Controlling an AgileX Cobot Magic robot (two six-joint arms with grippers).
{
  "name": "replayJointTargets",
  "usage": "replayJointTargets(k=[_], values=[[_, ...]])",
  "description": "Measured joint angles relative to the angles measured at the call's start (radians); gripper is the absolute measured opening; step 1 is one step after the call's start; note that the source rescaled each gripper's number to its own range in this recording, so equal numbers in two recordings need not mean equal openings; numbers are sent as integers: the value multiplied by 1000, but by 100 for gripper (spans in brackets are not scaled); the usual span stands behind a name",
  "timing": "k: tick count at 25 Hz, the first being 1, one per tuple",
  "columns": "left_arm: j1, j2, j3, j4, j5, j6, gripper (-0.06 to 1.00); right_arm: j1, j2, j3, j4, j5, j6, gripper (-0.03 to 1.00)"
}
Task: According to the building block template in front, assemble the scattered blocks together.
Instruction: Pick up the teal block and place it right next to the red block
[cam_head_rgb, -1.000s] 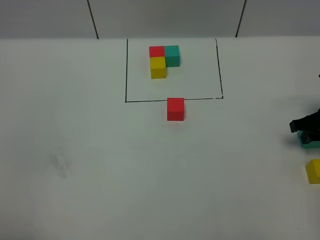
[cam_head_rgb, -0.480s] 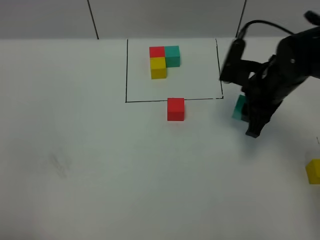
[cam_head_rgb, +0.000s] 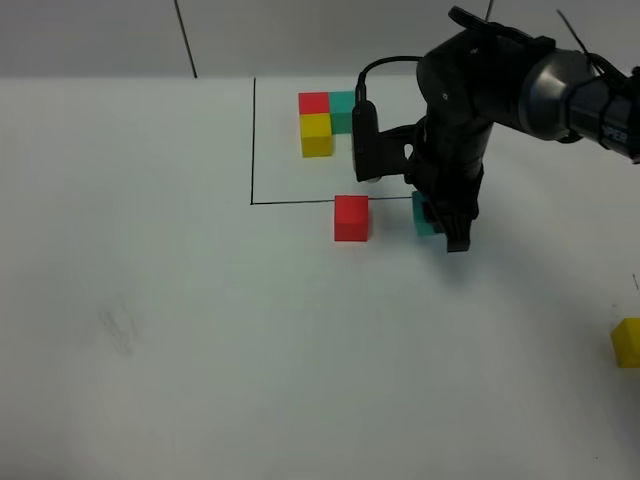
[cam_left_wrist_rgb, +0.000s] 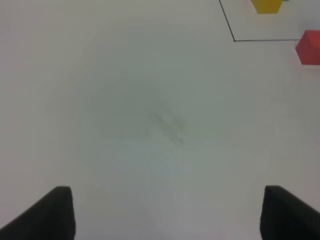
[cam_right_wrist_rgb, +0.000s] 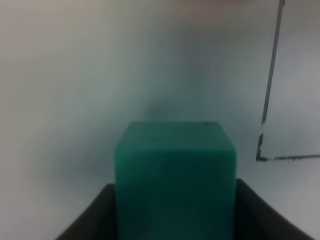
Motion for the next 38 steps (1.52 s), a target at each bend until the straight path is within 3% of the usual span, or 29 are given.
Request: replayJointTargets(k=[10,19,38], values=[[0,0,0,0,0,0,69,-6,154,-161,39,13,-59,26],[0,0,0,0,0,0,69,-45,181,-175,135,14,-81,26],[0,0,0,0,0,0,69,-46,184,-177,214,20,-112,26]])
